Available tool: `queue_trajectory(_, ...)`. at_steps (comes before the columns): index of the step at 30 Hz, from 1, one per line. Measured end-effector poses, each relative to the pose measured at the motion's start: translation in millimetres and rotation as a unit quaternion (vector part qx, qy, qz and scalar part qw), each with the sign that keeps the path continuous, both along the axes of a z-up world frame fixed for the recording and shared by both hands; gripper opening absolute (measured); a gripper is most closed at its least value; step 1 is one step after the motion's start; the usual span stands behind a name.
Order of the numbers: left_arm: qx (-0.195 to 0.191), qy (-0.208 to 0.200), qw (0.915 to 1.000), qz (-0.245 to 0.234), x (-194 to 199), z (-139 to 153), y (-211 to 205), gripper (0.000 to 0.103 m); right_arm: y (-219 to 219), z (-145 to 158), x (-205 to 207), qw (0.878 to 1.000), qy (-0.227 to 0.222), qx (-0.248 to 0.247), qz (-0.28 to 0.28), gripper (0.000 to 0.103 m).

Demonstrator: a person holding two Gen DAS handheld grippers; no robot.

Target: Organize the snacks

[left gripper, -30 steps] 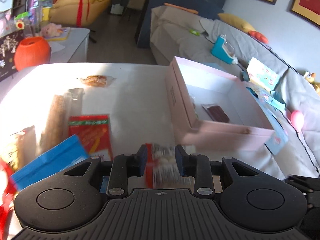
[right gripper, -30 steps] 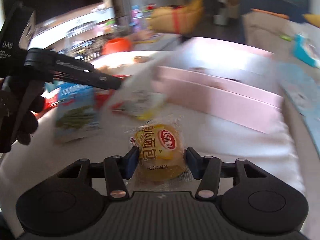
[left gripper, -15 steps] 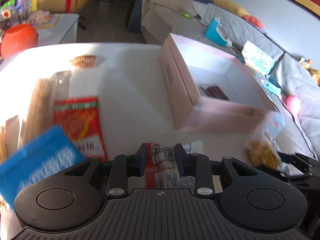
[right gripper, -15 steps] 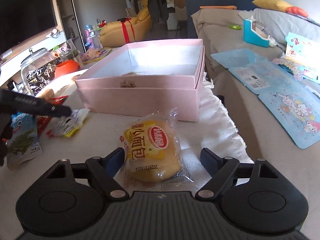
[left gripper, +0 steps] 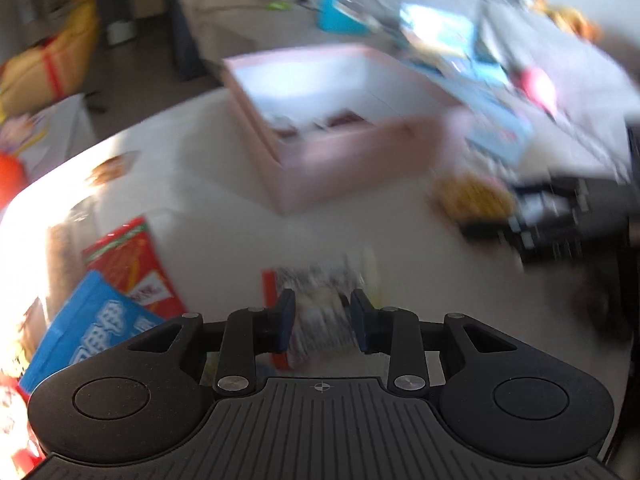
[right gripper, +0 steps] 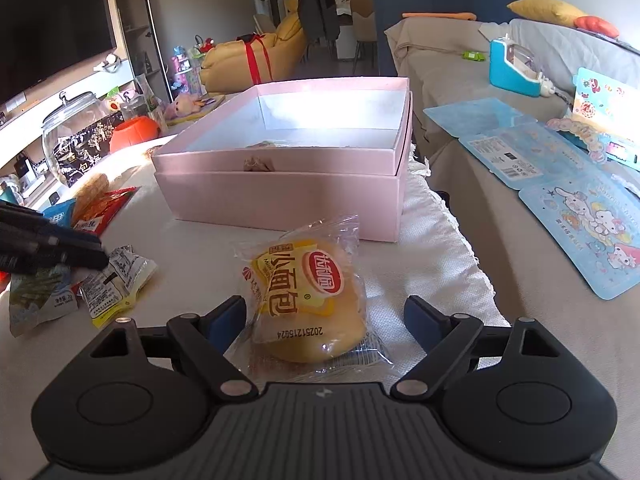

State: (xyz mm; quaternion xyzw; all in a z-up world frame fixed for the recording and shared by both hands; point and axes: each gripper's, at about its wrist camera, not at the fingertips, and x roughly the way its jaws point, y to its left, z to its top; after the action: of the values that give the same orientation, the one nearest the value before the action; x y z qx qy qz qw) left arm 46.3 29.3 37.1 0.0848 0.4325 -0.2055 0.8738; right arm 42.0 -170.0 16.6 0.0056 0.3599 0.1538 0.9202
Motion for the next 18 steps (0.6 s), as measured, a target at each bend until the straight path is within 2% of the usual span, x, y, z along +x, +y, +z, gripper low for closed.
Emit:
queue_trajectory(3, 0.024, -0.016, 0.9994, -0.019, -6, -1, -7, 0.037, 0, 0, 0, 1.000, 0.000, -0.001, 0.000, 0.087)
queue_trajectory(11, 0.025, -0.015, 0.9992, -0.026, -2, 0, -13, 0.039, 1, 0, -1, 1.000, 0.000, -0.003, 0.001, 0.088)
queue_trajectory(18, 0.037, -0.032, 0.9988, -0.013, -1, -3, -13, 0.043, 1, 0, -1, 1.000, 0.000, -0.004, 0.001, 0.089)
